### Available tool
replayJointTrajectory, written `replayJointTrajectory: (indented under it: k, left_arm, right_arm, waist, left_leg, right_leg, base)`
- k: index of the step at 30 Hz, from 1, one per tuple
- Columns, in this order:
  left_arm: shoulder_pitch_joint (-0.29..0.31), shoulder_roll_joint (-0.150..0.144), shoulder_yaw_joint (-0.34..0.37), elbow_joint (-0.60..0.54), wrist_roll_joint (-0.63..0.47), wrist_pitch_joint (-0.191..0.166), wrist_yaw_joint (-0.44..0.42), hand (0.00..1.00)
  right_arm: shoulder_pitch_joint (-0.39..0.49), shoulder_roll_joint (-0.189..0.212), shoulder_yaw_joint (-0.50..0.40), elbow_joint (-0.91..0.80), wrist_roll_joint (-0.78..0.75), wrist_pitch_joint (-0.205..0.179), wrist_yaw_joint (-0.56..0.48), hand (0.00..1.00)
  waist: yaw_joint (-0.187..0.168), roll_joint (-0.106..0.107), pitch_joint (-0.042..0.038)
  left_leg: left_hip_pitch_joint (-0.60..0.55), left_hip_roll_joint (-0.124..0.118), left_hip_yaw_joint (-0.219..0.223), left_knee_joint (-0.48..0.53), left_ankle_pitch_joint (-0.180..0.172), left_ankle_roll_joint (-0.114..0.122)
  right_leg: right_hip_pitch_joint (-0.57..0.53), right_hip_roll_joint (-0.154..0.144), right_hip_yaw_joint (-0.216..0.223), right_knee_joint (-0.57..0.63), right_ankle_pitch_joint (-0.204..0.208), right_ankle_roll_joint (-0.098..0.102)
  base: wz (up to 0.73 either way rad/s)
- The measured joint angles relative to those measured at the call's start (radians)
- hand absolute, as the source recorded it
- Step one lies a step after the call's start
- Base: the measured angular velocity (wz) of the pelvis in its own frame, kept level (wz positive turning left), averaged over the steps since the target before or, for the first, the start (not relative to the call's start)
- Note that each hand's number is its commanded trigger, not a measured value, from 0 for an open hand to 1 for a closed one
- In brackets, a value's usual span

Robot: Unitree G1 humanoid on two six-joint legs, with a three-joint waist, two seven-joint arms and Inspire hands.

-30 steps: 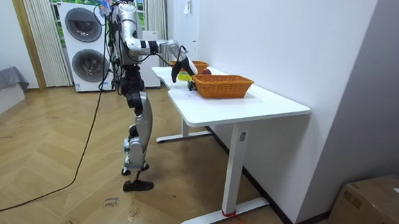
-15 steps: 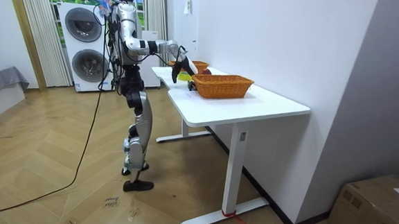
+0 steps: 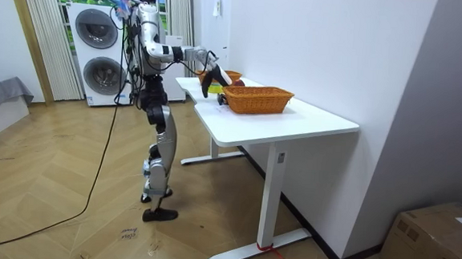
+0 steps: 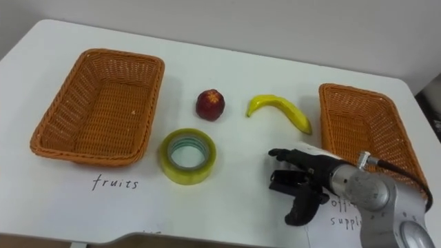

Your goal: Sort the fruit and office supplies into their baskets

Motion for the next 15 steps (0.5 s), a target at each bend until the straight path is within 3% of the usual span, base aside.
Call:
replayJointTrajectory:
  k: [15]
  left_arm:
    - [0.001, -0.003, -0.001, 0.001, 0.0, 0.0, 0.016, 0.0]
  right_arm:
    - [0.0, 0.0, -0.008, 0.0, -0.015, 0.0, 0.001, 0.0]
  waist:
    - [-0.014, 0.003, 0.0011]
  left_leg:
    - [0.009, 0.001, 0.007, -0.001, 0.0, 0.0]
  right_leg:
    - [-0.002, 0.001, 0.009, 0.0, 0.0, 0.0]
  base:
    - [0.0]
